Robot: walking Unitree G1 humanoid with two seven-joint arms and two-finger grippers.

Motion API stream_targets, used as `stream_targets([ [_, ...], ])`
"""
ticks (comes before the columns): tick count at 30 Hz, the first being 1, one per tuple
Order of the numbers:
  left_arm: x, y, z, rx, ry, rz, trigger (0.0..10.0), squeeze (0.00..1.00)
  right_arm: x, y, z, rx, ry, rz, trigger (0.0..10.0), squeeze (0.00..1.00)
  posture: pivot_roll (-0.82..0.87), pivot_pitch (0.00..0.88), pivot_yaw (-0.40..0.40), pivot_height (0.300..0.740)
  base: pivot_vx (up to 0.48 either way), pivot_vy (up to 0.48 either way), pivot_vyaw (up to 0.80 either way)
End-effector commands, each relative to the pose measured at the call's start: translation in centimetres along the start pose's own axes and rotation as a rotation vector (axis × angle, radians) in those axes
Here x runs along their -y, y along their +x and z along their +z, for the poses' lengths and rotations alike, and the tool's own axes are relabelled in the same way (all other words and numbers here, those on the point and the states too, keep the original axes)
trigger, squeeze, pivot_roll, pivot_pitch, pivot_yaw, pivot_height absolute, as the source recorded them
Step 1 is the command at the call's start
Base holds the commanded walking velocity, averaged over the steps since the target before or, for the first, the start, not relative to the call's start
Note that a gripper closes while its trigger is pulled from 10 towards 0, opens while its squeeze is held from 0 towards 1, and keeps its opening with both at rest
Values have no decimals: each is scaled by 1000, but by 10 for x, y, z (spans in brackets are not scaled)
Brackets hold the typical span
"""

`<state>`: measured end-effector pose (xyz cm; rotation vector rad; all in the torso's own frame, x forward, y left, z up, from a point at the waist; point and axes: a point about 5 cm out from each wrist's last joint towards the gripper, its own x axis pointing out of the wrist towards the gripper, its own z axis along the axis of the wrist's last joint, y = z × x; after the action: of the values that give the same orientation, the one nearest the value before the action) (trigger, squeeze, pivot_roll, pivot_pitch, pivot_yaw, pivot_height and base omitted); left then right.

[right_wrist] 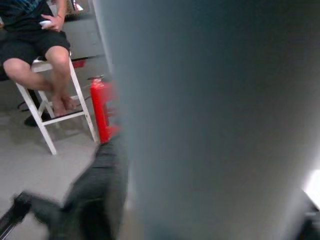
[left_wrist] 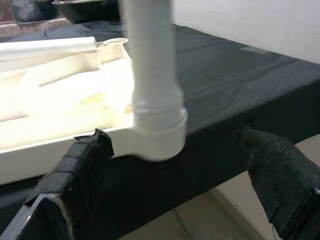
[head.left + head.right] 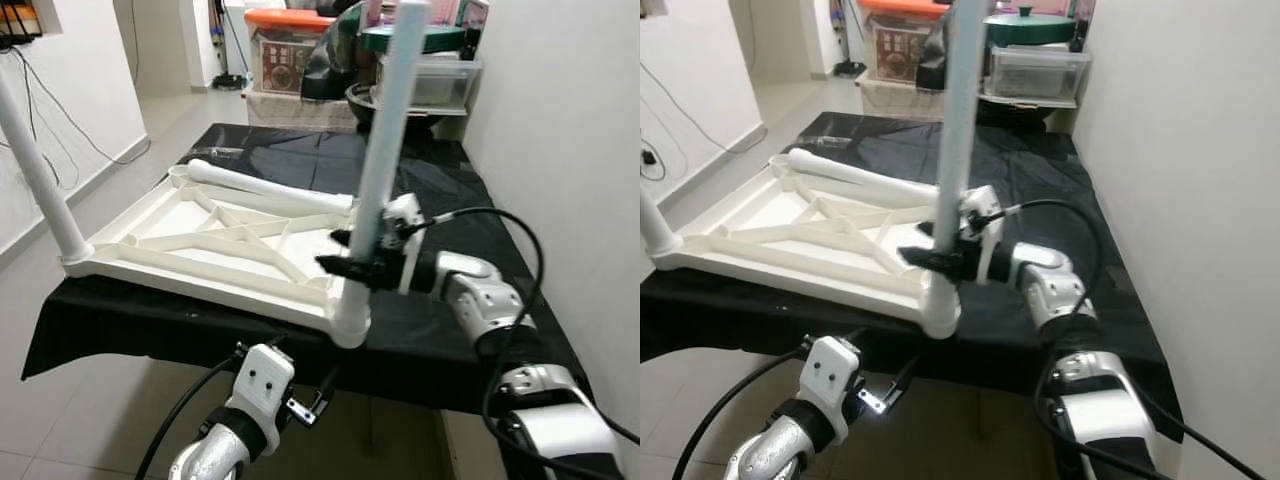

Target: Building children table

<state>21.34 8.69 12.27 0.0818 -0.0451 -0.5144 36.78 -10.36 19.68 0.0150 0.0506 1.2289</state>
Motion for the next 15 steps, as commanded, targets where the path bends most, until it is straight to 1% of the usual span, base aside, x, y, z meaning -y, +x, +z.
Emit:
stream_targets([
  [1, 2, -2, -5, -18, -2, -1, 10000, 0, 0, 8, 0, -19, -28, -11, 0, 0, 76, 0, -85, 740, 0, 0, 0],
  [2, 2, -2, -5, -18, -2, -1, 10000, 0, 0, 8, 0, -19, -28, -11, 0, 0, 76, 0, -85, 740, 0, 0, 0],
  [3, 2, -3, -5, -19, -2, -2, 10000, 0, 4, 10, 0, -6, -35, -68, 0, 0, 76, 0, -85, 740, 0, 0, 0],
  [4, 2, -3, -5, -19, -2, -2, 10000, 0, 4, 10, 0, -6, -35, -68, 0, 0, 76, 0, -85, 740, 0, 0, 0],
  [6, 4, -5, -7, -23, -5, -4, 10000, 0, 13, 7, -3, 16, -28, -254, 0, 0, 67, 0, -79, 740, 0, 0, 0],
  [7, 4, -5, -7, -23, -5, -4, 10000, 0, 13, 7, -3, 16, -28, -254, 0, 0, 67, 0, -79, 740, 0, 0, 0],
  [8, 4, -5, -8, -26, -6, -6, 10000, 0, 20, 2, -6, 26, -21, -397, 0, 0, 67, 0, -79, 740, 0, 0, 0],
  [9, 4, -5, -8, -27, -7, -7, 10000, 0, 29, -7, -10, 30, 8, -586, 0, 0, 62, 0, -79, 740, 0, 0, 0],
  [11, 4, -5, -8, -27, -7, -7, 10000, 0, 29, -7, -10, 30, 8, -586, 0, 0, 62, 0, -79, 740, 0, 0, 0],
  [12, 4, -5, -9, -29, -8, -8, 10000, 0, 36, -17, -14, 26, 32, -748, 0, 0, 62, 0, -79, 740, 0, 0, 0],
  [13, 4, -5, -9, -30, -10, -9, 10000, 0, 44, -31, -19, 20, 57, -946, 0, 0, 58, 0, -71, 740, 0, 0, 0],
  [14, 3, -5, -9, -31, -10, -9, 10000, 0, 48, -44, -24, 7, 85, -1117, 0, 0, 57, 0, -66, 740, 0, 0, 0],
  [15, 3, -5, -9, -31, -10, -9, 10000, 0, 48, -44, -24, 7, 85, -1117, 0, 0, 57, 0, -66, 740, 0, 0, 0],
])
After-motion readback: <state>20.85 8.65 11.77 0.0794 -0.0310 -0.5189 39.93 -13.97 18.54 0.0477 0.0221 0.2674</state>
